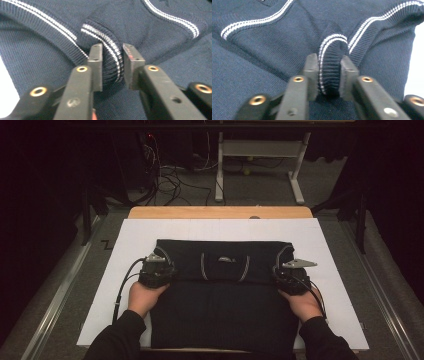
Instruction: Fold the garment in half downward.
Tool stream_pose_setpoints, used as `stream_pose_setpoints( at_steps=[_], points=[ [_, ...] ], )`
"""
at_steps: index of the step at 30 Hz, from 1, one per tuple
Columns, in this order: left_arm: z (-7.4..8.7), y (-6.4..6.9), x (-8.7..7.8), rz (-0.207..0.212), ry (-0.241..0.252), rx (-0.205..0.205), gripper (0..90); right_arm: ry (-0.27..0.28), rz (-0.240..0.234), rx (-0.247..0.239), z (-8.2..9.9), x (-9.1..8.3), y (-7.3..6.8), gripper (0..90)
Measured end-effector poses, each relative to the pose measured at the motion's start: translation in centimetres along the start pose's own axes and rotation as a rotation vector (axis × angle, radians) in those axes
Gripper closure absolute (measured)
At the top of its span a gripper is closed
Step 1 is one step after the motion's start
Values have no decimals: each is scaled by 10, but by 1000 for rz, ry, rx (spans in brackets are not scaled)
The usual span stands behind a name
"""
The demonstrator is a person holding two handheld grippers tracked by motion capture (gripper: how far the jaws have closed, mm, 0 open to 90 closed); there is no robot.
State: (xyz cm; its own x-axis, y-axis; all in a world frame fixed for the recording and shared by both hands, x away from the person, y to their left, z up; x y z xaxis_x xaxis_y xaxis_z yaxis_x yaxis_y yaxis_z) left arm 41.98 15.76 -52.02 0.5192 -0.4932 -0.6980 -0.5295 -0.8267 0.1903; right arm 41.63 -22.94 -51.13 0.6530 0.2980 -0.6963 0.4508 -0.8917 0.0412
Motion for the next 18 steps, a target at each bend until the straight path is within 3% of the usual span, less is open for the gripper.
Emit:
stream_pose_setpoints(
  at_steps=[3, 9, 18],
  points=[
    [-3, 3, -8, 6, 43, -8, 724, 29, -11, 6, -3, -5, 0, 783],
    [-9, 17, -36, 32, 131, 36, 723, 129, -20, -1, -12, -30, -1, 785],
    [15, 35, -65, 70, 171, 79, 721, 198, -37, -30, 7, -61, -16, 785]
  ],
)
Point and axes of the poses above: each handheld gripper's, and its own axes: x roughly forward along the jaws, z roughly out of its underside, y roughly to its right, the point moved 7 cm from there along x, roughly forward along the jaws
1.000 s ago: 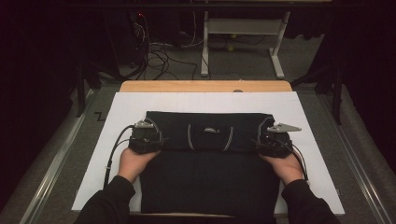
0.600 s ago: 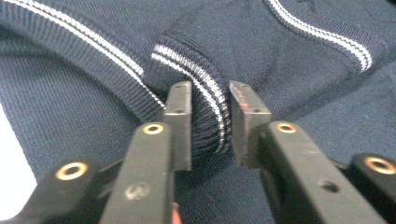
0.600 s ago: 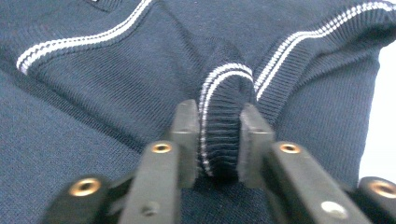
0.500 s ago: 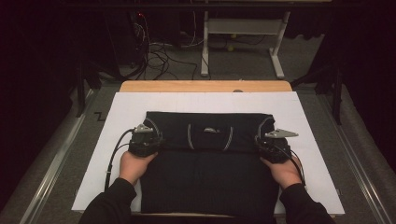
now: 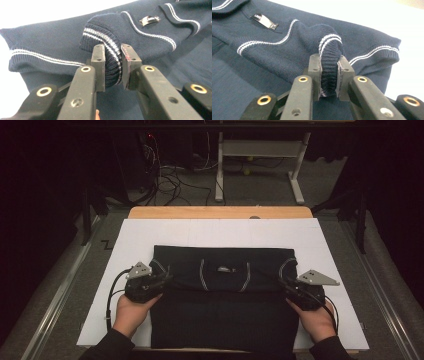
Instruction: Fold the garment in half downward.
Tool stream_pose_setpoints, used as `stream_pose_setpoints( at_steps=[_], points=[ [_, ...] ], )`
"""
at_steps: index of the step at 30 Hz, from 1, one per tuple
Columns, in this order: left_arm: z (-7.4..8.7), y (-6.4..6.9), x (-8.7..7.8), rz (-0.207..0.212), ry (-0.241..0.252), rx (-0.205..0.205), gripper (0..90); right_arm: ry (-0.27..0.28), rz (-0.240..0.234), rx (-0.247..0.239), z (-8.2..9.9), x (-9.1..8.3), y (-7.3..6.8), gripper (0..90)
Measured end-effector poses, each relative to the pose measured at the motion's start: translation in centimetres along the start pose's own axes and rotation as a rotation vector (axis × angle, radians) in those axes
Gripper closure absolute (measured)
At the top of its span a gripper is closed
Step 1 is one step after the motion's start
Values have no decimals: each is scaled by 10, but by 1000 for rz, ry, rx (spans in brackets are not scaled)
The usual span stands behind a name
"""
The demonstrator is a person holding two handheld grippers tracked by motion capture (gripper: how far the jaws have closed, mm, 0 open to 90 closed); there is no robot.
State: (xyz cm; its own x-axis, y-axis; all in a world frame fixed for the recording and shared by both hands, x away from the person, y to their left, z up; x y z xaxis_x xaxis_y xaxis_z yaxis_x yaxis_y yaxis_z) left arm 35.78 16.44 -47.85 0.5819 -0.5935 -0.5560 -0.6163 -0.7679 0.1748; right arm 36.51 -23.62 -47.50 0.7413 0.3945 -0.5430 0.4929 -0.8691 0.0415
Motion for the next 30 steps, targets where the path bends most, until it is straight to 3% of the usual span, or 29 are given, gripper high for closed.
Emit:
stream_pose_setpoints(
  at_steps=[4, 19, 26, 30],
  points=[
    [12, 9, -3, 19, -17, 21, 721, 7, 0, -5, 12, -8, -4, 785],
    [47, 20, -21, 53, -51, -3, 718, 22, -47, -33, 41, -40, -26, 783],
    [62, 15, -10, 37, -141, -12, 681, -37, -61, -48, 54, -38, -30, 765],
    [63, 14, -9, 23, -152, -9, 572, -66, -73, -21, 60, -34, -28, 665]
  ],
)
Point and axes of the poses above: each handheld gripper's, and its own axes: x roughly forward along the jaws, z roughly out of its underside, y roughly to its right, the point moved 7 cm from there along x, roughly forward along the jaws
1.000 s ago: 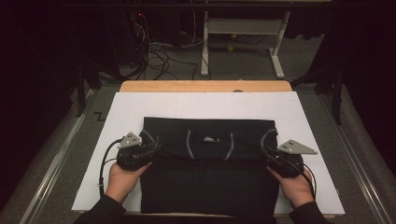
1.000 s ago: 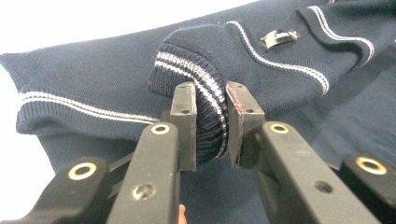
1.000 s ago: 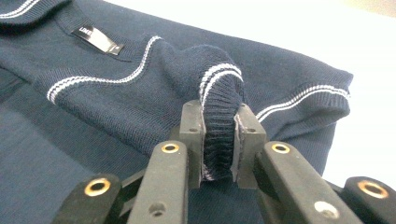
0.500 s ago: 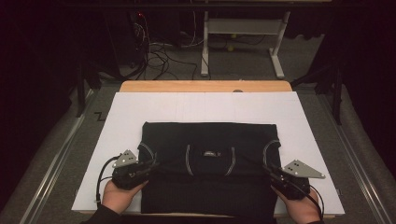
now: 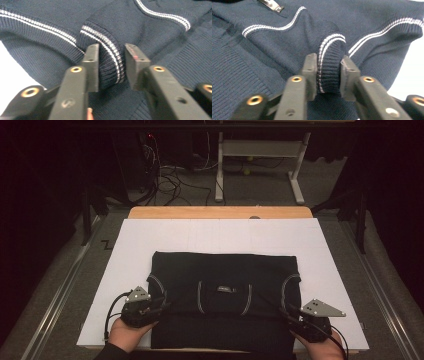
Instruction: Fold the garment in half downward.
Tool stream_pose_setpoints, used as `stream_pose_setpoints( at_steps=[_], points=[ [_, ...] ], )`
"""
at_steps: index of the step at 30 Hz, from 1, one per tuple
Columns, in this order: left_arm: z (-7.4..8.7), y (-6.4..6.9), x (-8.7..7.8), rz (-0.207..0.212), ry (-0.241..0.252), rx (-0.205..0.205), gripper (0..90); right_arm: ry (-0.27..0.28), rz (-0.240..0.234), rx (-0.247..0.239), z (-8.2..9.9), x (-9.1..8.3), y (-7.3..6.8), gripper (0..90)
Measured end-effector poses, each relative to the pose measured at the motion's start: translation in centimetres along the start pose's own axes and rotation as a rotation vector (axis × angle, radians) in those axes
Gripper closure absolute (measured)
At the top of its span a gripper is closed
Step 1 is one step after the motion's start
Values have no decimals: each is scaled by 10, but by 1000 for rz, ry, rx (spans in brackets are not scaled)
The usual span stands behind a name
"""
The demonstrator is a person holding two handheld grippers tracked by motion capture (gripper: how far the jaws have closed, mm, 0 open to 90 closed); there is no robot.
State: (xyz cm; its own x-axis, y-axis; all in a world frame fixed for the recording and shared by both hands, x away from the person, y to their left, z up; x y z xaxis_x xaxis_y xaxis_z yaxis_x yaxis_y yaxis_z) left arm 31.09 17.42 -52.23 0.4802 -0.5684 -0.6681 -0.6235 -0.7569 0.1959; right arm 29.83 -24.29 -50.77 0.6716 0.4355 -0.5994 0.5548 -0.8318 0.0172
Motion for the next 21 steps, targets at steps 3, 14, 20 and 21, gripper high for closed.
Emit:
stream_pose_setpoints(
  at_steps=[3, 14, 20, 21],
  points=[
    [-4, -1, -1, -17, 24, 6, 462, 23, -7, 24, -3, -1, 2, 571],
    [-54, 4, -2, 26, 152, -14, 304, 137, -10, 63, -43, 0, 9, 443],
    [-88, 20, 28, 36, 104, 33, 294, 129, -37, 28, -74, 26, 0, 446],
    [-91, 23, 34, 39, 86, 45, 295, 117, -45, 24, -78, 33, -3, 457]
  ],
)
Point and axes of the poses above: each handheld gripper's, and its own axes: x roughly forward along the jaws, z roughly out of its underside, y roughly to its right, the point moved 7 cm from there along x, roughly forward along the jaws
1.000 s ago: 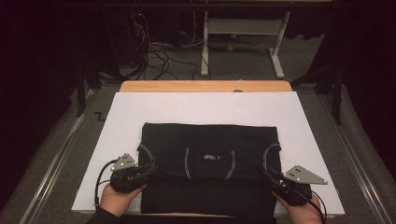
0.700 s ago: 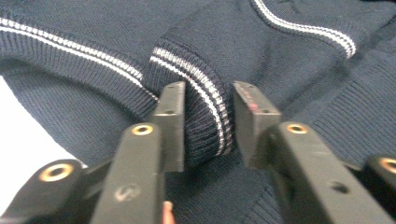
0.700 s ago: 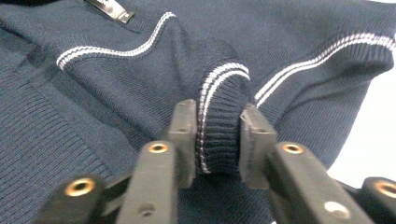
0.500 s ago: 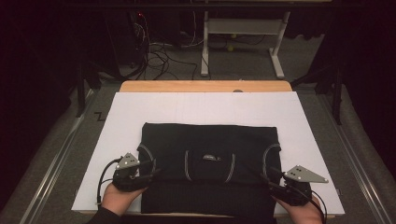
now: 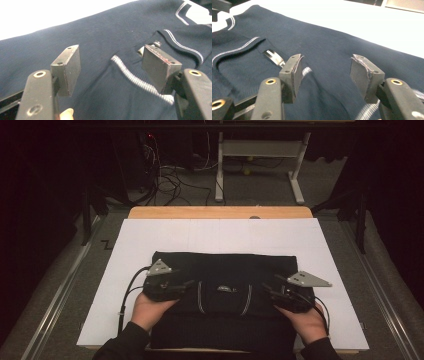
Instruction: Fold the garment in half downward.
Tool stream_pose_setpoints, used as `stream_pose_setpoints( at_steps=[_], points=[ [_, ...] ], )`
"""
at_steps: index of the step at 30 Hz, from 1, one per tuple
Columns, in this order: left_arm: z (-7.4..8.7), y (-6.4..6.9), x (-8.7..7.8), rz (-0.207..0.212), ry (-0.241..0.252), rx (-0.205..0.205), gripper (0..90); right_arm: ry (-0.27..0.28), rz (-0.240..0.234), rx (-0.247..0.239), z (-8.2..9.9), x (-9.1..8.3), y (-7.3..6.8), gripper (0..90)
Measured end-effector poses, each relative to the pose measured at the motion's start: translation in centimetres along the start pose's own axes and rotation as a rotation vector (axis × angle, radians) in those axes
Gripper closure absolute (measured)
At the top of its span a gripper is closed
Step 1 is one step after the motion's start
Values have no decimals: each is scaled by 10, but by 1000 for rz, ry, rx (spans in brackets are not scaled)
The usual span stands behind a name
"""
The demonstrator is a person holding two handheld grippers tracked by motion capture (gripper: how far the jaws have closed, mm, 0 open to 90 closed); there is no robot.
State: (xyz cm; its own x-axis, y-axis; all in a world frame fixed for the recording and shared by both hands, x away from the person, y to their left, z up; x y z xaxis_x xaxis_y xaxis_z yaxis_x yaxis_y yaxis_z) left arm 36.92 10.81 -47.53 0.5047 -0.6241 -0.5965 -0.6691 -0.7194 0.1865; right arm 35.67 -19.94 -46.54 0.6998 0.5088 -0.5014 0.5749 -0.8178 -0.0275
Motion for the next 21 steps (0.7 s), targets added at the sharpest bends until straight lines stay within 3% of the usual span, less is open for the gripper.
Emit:
stream_pose_setpoints(
  at_steps=[2, 4, 6, 10, 14, 16, 21],
  points=[
    [-3, 2, 14, -10, -37, 17, 304, -29, -16, -11, -3, 15, -5, 470],
    [-2, -2, 24, -11, -62, -11, 311, -65, -18, -21, -3, 29, -10, 498],
    [6, -7, 37, -3, -125, -42, 312, -98, -23, -25, 0, 38, -12, 522],
    [18, -3, 50, 13, -213, -26, 366, -188, -39, -28, 16, 53, -16, 566],
    [20, -1, 52, 6, -225, -4, 456, -237, -42, -21, 23, 58, -17, 608],
    [20, 1, 53, 22, -226, 4, 498, -263, -56, -27, 26, 60, -19, 623],
    [21, 4, 52, 45, -226, 19, 666, -256, -86, -17, 27, 60, -22, 768]
  ],
)
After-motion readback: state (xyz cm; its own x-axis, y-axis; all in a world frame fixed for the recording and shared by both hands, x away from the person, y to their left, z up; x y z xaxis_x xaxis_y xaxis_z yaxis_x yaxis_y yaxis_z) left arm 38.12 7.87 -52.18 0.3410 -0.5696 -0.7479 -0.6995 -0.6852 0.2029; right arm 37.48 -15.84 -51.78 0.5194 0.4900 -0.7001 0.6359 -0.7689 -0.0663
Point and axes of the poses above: each handheld gripper's, and its own axes: x roughly forward along the jaws, z roughly out of its underside, y roughly to its right, the point moved 7 cm from there along x, roughly forward along the jaws
